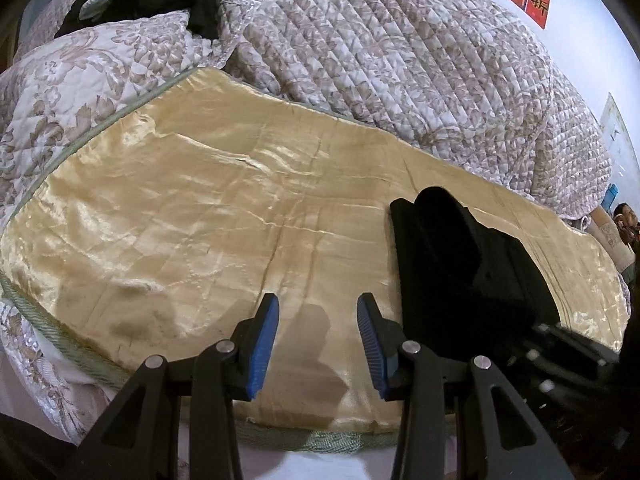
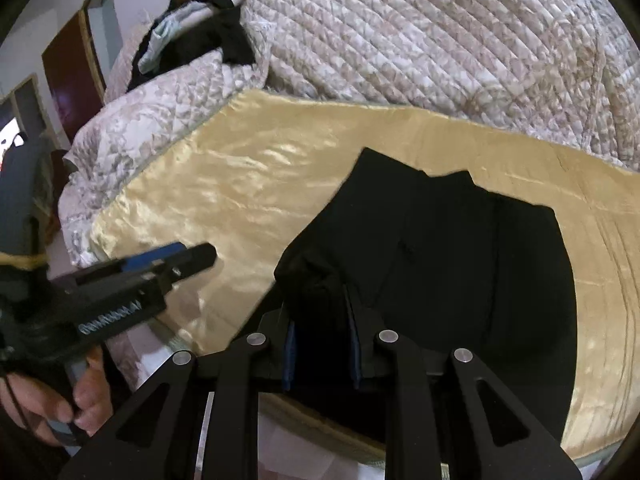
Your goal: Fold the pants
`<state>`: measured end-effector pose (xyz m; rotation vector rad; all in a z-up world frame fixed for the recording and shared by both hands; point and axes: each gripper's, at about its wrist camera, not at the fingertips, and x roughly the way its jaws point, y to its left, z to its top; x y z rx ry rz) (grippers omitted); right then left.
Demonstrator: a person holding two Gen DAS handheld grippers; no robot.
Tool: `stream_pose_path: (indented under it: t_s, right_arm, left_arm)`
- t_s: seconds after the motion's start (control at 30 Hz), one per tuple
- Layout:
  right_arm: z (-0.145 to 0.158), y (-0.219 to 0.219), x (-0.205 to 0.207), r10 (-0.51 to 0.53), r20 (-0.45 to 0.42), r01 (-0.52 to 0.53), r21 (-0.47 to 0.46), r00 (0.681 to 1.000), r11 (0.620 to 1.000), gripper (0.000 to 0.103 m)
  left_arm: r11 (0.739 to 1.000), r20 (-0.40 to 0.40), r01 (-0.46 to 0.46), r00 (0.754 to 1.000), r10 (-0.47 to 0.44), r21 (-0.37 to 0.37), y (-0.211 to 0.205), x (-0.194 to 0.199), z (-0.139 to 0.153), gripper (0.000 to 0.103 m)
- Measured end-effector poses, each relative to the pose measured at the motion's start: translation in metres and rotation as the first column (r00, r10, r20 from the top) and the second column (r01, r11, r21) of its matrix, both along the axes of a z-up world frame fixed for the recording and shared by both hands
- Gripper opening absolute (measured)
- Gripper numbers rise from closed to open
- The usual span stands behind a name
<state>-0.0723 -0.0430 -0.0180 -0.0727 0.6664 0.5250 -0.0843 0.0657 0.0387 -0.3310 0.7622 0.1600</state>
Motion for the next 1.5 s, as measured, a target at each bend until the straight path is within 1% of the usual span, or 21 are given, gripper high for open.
stream_pose_path:
  t_s: [0.1,0.13,0.2,0.23,0.27,0.4,0.5,0.53,0.6,0.63,0.67,0.7,0.77,0.83,0.93,1.0,1.1,1.2,1.3,1.37,1.5]
  right_arm:
    - [-0.013,0.002,0.004,0.031,-0.028,-0.031,-0.022,0.999,0.999,0.024]
    - [-0.014,0.002,0.001,0.039,-0.005,-0.039,-0.021,0.999,0.999,0.026]
    - [-0.014,0.003,-0.004,0.068,0.003,-0.068,-0.012,0.998,0.998,0.038]
    - [-0.013,0.003,-0.005,0.087,-0.003,-0.087,0.004,0.996,0.996,0.048]
    - [-0.011,0.002,-0.008,0.114,-0.011,-0.114,0.027,0.993,0.993,0.053]
    - [0.002,-0.011,-0.022,0.172,0.007,-0.172,0.128,0.985,0.977,0.053]
    - [0.006,-0.034,-0.03,0.107,0.047,-0.114,0.189,0.993,0.975,0.053]
    - [0.003,-0.04,-0.029,0.074,0.043,-0.081,0.192,0.996,0.978,0.053]
    - [-0.011,-0.052,-0.017,-0.002,-0.022,0.005,0.165,1.0,0.986,0.042]
    - [-0.02,-0.053,-0.012,-0.008,-0.065,0.018,0.145,0.998,0.989,0.034]
    - [-0.027,-0.053,-0.01,0.011,-0.099,0.003,0.141,0.995,0.99,0.034]
    - [-0.026,-0.053,-0.013,0.033,-0.09,-0.019,0.152,0.995,0.988,0.034]
    - [-0.019,-0.053,-0.012,0.09,-0.12,-0.069,0.17,0.989,0.983,0.034]
    - [-0.011,-0.061,-0.007,0.104,-0.132,-0.077,0.193,0.986,0.978,0.034]
    - [0.009,-0.093,0.009,0.018,-0.096,0.001,0.202,0.995,0.979,0.034]
    - [0.018,-0.111,0.025,-0.056,-0.086,0.07,0.176,0.995,0.982,0.034]
    - [0.025,-0.126,0.049,-0.107,-0.077,0.117,0.14,0.991,0.983,0.034]
    - [0.025,-0.127,0.071,-0.119,-0.074,0.127,0.105,0.99,0.986,0.034]
    - [0.018,-0.12,0.09,-0.114,-0.09,0.121,0.071,0.989,0.99,0.031]
    - [0.01,-0.116,0.1,-0.108,-0.102,0.113,0.037,0.989,0.993,0.031]
    - [-0.002,-0.122,0.117,-0.154,-0.108,0.157,0.024,0.982,0.987,0.024]
  left_arm:
    - [1.0,0.0,0.006,1.0,-0.006,0.003,0.0,0.001,-0.001,0.043]
    - [1.0,-0.001,0.009,1.0,-0.009,0.004,-0.001,0.001,-0.001,0.043]
    - [1.0,-0.005,0.011,1.0,-0.011,0.005,-0.001,0.002,-0.002,0.043]
    - [1.0,-0.005,0.013,1.0,-0.013,0.004,-0.001,0.002,-0.002,0.043]
    - [1.0,-0.004,0.014,1.0,-0.014,0.005,-0.001,0.002,-0.002,0.043]
    - [1.0,-0.002,0.018,1.0,-0.018,0.003,-0.003,0.003,-0.002,0.043]
    - [0.999,0.003,0.035,0.999,-0.035,0.007,-0.009,0.004,0.0,0.043]
    - [0.999,0.005,0.043,0.999,-0.043,0.007,-0.012,0.004,0.0,0.043]
    - [0.998,0.011,0.063,0.998,-0.063,0.003,-0.017,0.006,0.004,0.043]
    - [0.997,0.014,0.071,0.997,-0.071,0.003,-0.02,0.007,0.006,0.043]
    - [0.997,0.019,0.079,0.997,-0.079,0.007,-0.023,0.008,0.009,0.043]
    - [0.997,0.025,0.082,0.996,-0.083,0.011,-0.024,0.009,0.012,0.043]
    - [0.996,0.034,0.093,0.995,-0.094,0.009,-0.028,0.014,0.02,0.043]
    - [0.993,0.041,0.118,0.992,-0.118,-0.004,-0.033,0.021,0.027,0.043]
    - [0.987,0.054,0.163,0.985,-0.163,0.011,-0.048,0.037,0.042,0.043]
    - [0.978,0.077,0.207,0.975,-0.209,0.026,-0.064,0.052,0.052,0.043]
    - [0.96,0.089,0.272,0.957,-0.276,0.063,-0.088,0.08,0.058,0.043]
    - [0.945,0.039,0.32,0.946,-0.323,0.064,-0.102,0.109,0.043,0.043]
    - [0.949,-0.057,0.307,0.951,-0.304,0.065,-0.101,0.124,0.011,0.043]
    - [0.955,-0.041,0.283,0.959,-0.281,0.086,-0.096,0.12,0.0,0.046]
    - [0.959,-0.016,0.279,0.96,-0.278,0.055,-0.09,0.112,-0.002,0.048]
